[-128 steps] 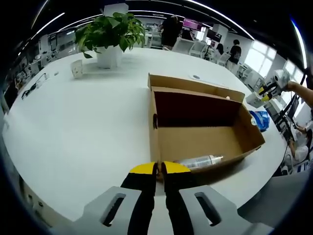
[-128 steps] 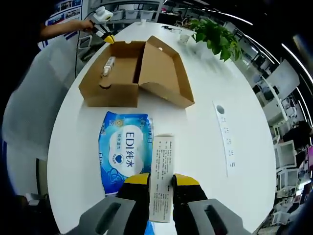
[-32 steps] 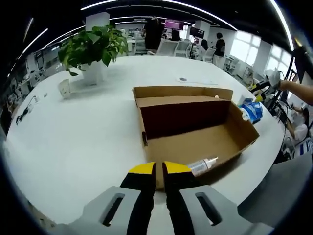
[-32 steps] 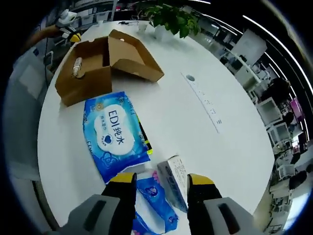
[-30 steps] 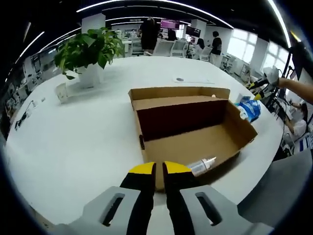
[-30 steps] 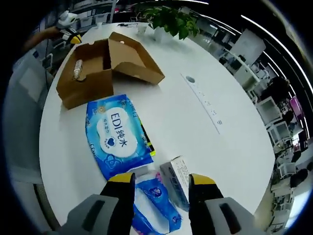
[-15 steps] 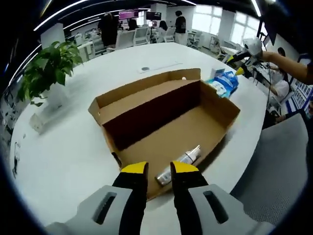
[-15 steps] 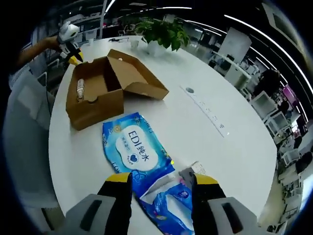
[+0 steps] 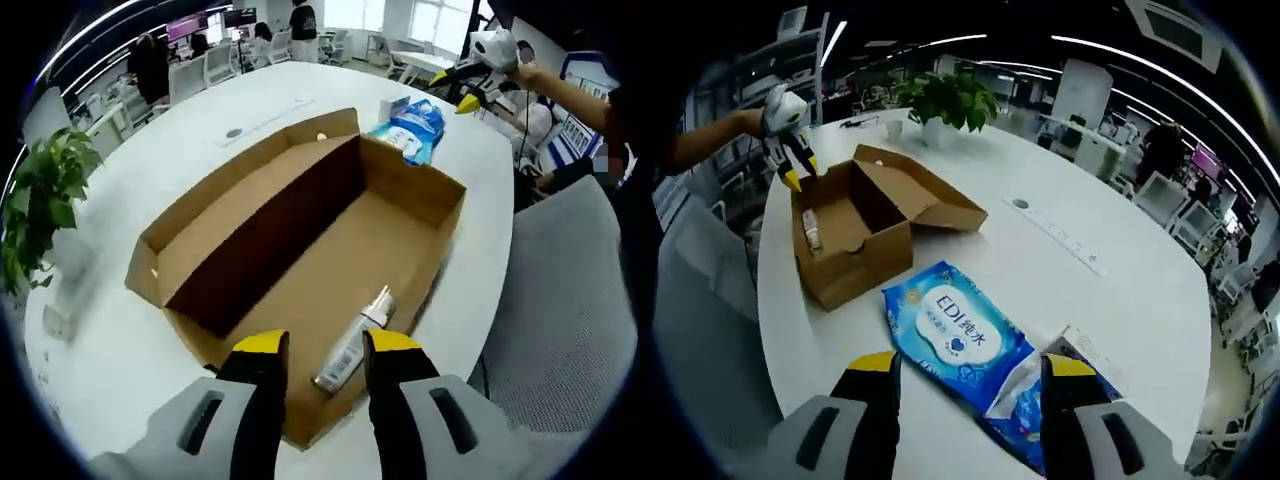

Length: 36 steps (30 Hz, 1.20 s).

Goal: Operate the shoe box by opening the lid, removing the specified soft item, and placing it in the target area until the item is outside and the box remains undamaged.

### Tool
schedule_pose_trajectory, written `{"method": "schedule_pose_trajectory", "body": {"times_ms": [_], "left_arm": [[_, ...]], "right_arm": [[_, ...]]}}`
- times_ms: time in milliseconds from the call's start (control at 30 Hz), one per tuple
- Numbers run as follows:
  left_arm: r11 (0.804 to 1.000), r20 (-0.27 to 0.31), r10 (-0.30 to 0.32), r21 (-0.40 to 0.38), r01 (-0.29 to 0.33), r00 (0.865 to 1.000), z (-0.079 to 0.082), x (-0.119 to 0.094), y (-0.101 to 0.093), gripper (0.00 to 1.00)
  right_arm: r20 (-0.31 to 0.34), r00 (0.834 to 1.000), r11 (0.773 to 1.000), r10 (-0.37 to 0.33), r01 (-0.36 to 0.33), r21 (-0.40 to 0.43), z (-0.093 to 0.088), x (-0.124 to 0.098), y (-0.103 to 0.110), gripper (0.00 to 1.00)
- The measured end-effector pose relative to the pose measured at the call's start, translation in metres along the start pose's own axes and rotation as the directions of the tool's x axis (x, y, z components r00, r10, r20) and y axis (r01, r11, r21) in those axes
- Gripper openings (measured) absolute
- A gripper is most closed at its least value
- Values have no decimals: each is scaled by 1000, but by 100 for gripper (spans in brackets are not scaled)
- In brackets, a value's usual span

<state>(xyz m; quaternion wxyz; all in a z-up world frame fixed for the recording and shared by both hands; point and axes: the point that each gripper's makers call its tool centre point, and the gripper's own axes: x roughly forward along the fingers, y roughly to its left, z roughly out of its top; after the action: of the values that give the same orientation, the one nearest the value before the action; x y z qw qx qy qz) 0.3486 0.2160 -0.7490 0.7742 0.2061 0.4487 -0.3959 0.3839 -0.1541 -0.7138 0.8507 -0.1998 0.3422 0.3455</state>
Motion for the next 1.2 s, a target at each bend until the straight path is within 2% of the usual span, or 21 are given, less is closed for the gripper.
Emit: {"method": "schedule_pose_trajectory", "body": {"times_ms": [133, 300, 367, 433, 567, 633, 700, 800, 867, 900, 1067, 1200], "left_arm": [[996, -45, -76, 45, 78, 996, 0, 7, -9, 30], [988, -104, -114, 96, 124, 988, -3, 16, -15, 30], [983, -125, -137, 109, 151, 983, -5, 20, -17, 30], [975, -173, -151, 136, 175, 973, -11, 21, -20, 30], [969, -184, -162, 155, 192, 969, -7, 28, -18, 30], [962, -208, -171, 177, 209, 963, -8, 33, -17, 30], [946, -236, -195, 210, 246, 952, -9, 37, -19, 30], [933, -255, -223, 223, 282, 941, -10, 42, -19, 31], [914, -288, -250, 245, 324, 924, -13, 45, -21, 32], [902, -299, -264, 262, 345, 917, -13, 46, -21, 32], [879, -328, -298, 272, 392, 896, -12, 51, -22, 36], [851, -352, -332, 287, 439, 875, -12, 56, -23, 38]], "right_arm": [[23, 1000, 1000, 3, -4, 26, 5, -1, 15, 55], [62, 998, 998, 14, -18, 63, 14, 1, 35, 55], [71, 997, 996, 28, -34, 79, 17, 3, 43, 55], [71, 997, 998, 23, -28, 65, 17, 7, 50, 55], [80, 996, 996, 27, -33, 79, 20, 11, 63, 55], [88, 996, 995, 32, -40, 91, 21, 13, 72, 55], [103, 994, 993, 38, -49, 107, 23, 12, 78, 55], [124, 991, 987, 41, -60, 149, 26, 8, 82, 56], [129, 991, 985, 37, -58, 160, 26, 5, 83, 57], [130, 991, 985, 35, -56, 162, 25, 3, 84, 57], [126, 991, 984, 34, -56, 170, 18, -10, 87, 58], [127, 992, 983, 26, -48, 177, 9, -26, 89, 60]]}}
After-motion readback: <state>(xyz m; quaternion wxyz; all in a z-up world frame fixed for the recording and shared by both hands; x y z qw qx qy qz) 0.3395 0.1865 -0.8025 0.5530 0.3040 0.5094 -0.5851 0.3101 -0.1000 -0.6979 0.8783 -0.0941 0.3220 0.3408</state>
